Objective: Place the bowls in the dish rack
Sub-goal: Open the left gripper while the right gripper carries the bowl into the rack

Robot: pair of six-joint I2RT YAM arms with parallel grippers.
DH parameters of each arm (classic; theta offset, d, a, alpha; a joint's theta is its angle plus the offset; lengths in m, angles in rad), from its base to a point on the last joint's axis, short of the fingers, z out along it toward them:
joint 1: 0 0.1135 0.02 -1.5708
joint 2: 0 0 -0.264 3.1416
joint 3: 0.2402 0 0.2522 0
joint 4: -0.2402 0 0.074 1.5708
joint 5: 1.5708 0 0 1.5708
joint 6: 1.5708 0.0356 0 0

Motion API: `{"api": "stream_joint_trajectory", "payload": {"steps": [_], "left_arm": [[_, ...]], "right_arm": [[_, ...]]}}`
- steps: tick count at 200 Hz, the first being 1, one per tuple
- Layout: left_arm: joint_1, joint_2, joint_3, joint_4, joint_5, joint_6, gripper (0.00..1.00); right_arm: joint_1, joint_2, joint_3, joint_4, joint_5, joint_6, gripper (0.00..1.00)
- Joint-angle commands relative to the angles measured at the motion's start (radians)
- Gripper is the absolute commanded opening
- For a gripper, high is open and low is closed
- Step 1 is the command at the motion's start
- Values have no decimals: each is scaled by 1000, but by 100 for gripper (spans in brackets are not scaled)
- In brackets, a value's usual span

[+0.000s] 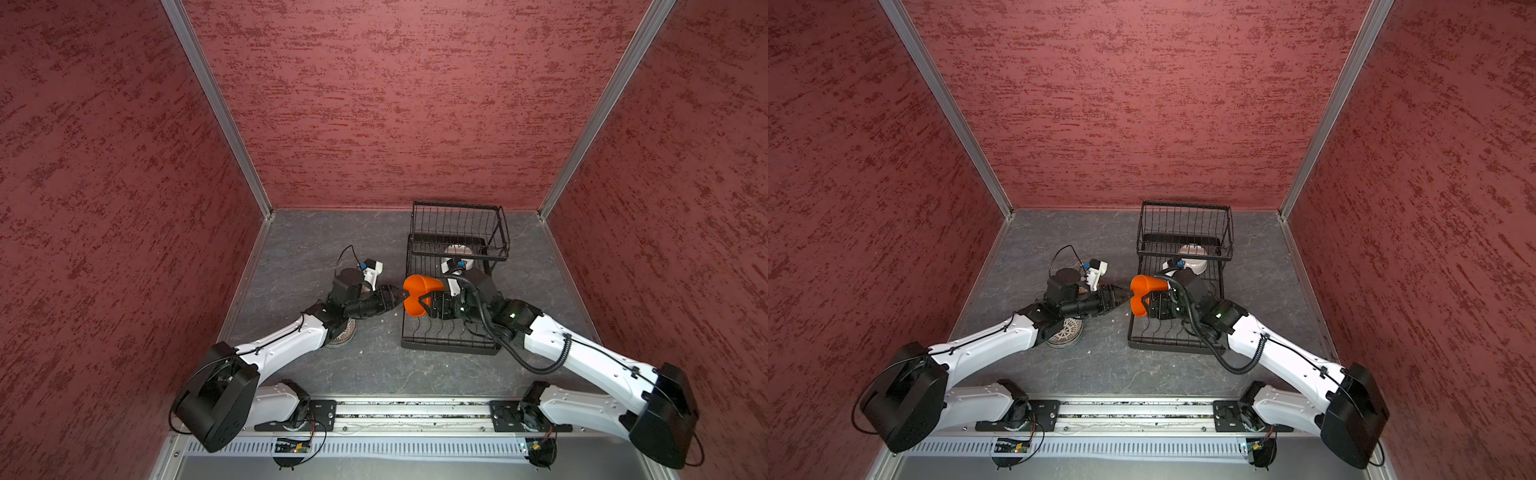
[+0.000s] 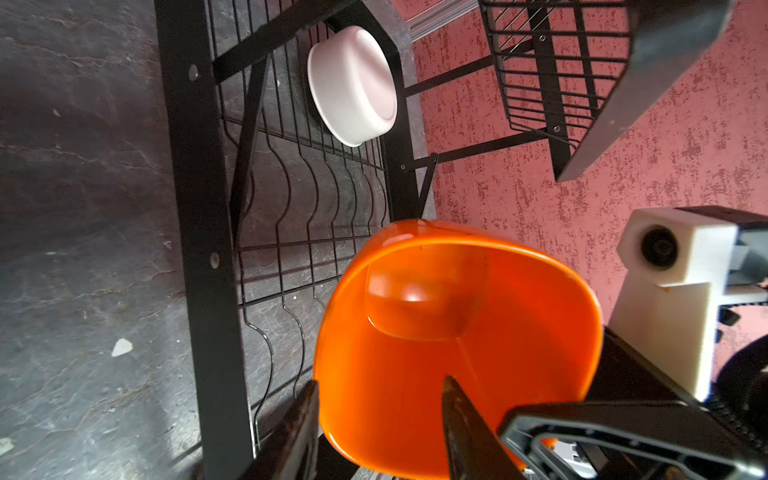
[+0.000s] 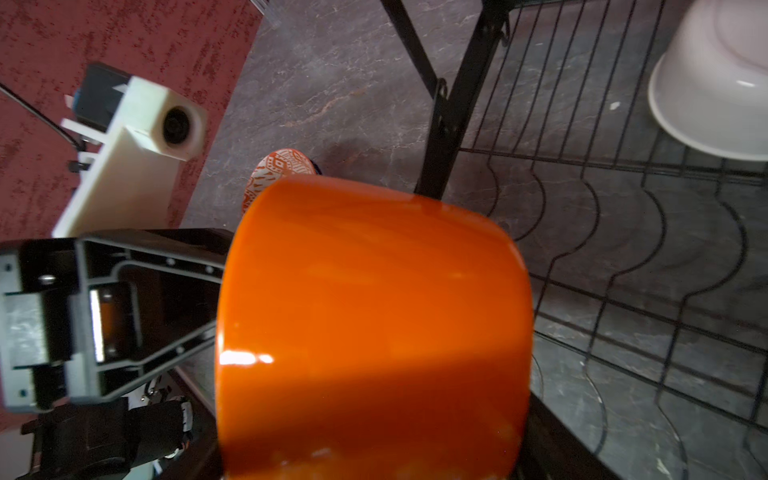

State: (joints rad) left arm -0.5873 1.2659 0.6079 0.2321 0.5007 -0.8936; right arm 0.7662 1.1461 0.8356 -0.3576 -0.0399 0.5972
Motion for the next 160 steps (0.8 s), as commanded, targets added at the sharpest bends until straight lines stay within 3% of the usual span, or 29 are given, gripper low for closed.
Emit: {"api": "stream_joint_trajectory", "payload": {"steps": [1,15,72,117,160], "left_arm": [[0,-6,29,8,11,11,53],[0,-15,33,-7,8,20,59],[4,-159,57,-193,-74,93,100],[8,-332,130,-467,-221,211,100],[20,-511,101,-557,-320,228,100]], "right_arm": [[2,-15,1,-35,91,-27,69],[3,-16,13,-68,123,-46,69],[4,5,50,-182,263,-119,69],[4,50,70,-172,301,-177,69],[20,95,101,-162,373,-257,70]]}}
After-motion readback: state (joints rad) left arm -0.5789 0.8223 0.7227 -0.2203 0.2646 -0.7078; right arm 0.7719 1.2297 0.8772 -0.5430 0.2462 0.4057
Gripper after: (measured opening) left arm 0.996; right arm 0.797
